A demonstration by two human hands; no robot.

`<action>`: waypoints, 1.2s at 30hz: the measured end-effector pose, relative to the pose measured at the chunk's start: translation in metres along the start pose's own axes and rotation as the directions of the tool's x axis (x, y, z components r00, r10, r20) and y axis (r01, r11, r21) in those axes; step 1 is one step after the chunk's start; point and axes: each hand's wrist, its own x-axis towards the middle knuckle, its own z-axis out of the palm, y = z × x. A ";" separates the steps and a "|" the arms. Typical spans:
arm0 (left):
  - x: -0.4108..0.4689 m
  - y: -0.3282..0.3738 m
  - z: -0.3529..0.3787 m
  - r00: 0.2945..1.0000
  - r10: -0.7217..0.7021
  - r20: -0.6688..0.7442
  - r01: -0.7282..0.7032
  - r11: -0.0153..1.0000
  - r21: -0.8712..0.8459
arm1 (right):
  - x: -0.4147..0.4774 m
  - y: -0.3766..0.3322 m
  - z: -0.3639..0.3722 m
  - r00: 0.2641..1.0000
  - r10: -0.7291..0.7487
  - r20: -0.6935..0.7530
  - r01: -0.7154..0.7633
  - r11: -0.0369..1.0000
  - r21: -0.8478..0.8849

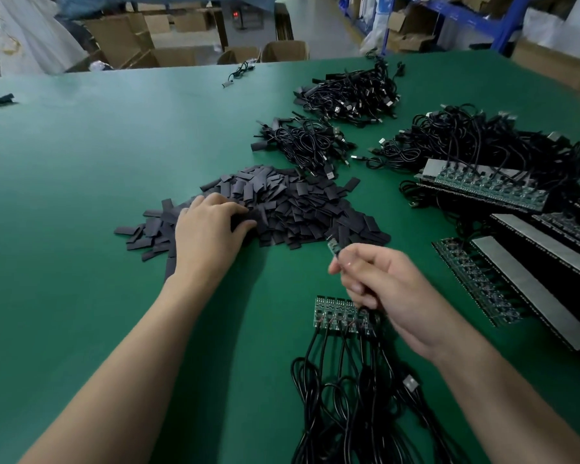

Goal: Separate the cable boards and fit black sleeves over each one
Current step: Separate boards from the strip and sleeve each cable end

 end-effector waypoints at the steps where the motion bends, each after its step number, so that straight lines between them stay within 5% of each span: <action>1: -0.002 -0.001 0.001 1.000 0.020 -0.024 -0.020 1.000 0.017 | 0.001 0.002 0.003 1.000 -0.022 -0.010 0.022 0.998 -0.061; 6: -0.018 0.000 -0.004 0.982 0.092 -0.166 -0.124 0.972 -0.198 | 0.000 0.008 0.014 0.994 -0.097 -0.052 0.077 0.952 -0.297; 11: -0.038 0.013 -0.017 0.999 0.027 -0.030 -0.039 0.857 -0.514 | -0.001 0.009 0.016 0.988 -0.138 -0.072 0.115 0.959 -0.259; 16: -0.066 0.041 -0.028 0.944 0.123 0.307 0.237 0.395 -0.888 | 0.002 0.011 0.017 0.984 -0.139 -0.108 0.113 0.970 -0.215; 18: -0.077 0.049 -0.026 0.930 0.160 0.330 0.264 0.334 -0.905 | 0.003 0.014 0.017 0.984 -0.147 -0.097 0.120 0.963 -0.240; 22: -0.087 0.054 -0.021 0.942 0.133 0.308 0.239 0.378 -0.894 | 0.003 0.017 0.017 0.987 -0.134 -0.092 0.105 0.956 -0.273; 26: -0.093 0.054 -0.021 0.978 0.203 0.041 -0.106 0.661 -0.743 | 0.003 0.018 0.019 0.985 -0.135 -0.110 0.102 0.960 -0.261; 28: -0.092 0.053 -0.022 0.971 0.234 -0.056 -0.212 0.723 -0.658 | 0.003 0.019 0.020 0.987 -0.125 -0.102 0.094 0.960 -0.264; 36: -0.090 0.044 -0.023 0.987 0.159 -0.003 -0.104 0.630 -0.770 | 0.004 0.016 0.018 0.994 -0.068 -0.087 0.060 0.994 -0.094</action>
